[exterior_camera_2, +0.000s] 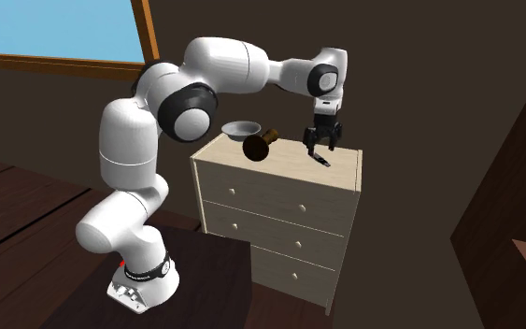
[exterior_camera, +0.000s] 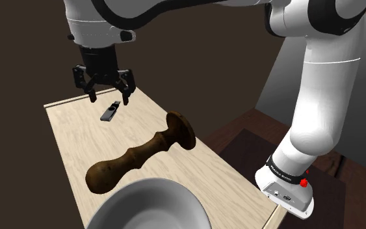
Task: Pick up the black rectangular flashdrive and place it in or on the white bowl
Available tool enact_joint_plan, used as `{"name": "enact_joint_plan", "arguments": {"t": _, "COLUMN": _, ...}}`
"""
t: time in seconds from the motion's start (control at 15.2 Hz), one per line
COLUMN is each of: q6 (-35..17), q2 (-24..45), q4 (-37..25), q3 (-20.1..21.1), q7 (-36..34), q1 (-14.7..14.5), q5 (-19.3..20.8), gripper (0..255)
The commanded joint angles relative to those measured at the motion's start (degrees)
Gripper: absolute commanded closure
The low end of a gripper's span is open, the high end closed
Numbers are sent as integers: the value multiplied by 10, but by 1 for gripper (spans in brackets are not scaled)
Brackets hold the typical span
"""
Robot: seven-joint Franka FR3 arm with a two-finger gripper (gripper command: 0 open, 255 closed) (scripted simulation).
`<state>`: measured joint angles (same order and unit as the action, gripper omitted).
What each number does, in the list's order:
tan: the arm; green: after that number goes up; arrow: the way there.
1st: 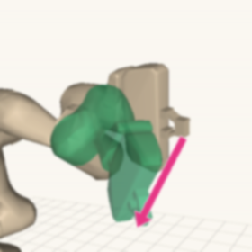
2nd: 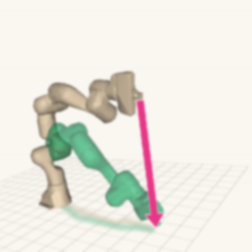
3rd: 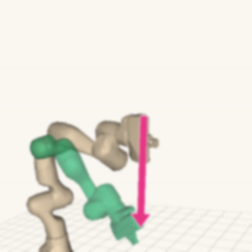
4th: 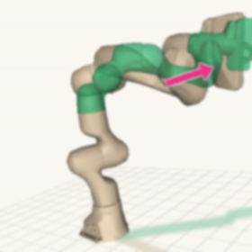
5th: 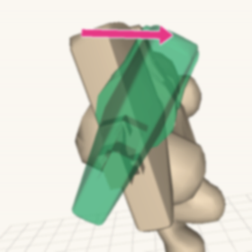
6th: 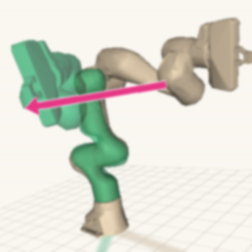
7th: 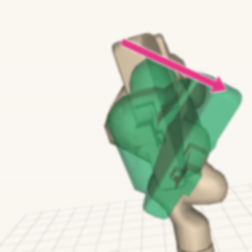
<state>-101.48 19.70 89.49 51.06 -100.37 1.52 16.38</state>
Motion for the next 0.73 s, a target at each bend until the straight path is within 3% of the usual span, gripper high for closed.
{"name": "enact_joint_plan", "arguments": {"t": 0.0, "q6": -13, "q2": 4, "q4": 10, "q3": -2, "q7": -4, "q1": 0, "q5": 3, "gripper": 0}}
{"name": "enact_joint_plan", "arguments": {"t": 0.66, "q6": -39, "q2": 7, "q4": 34, "q3": -5, "q7": -7, "q1": 2, "q5": 8, "gripper": 0}}
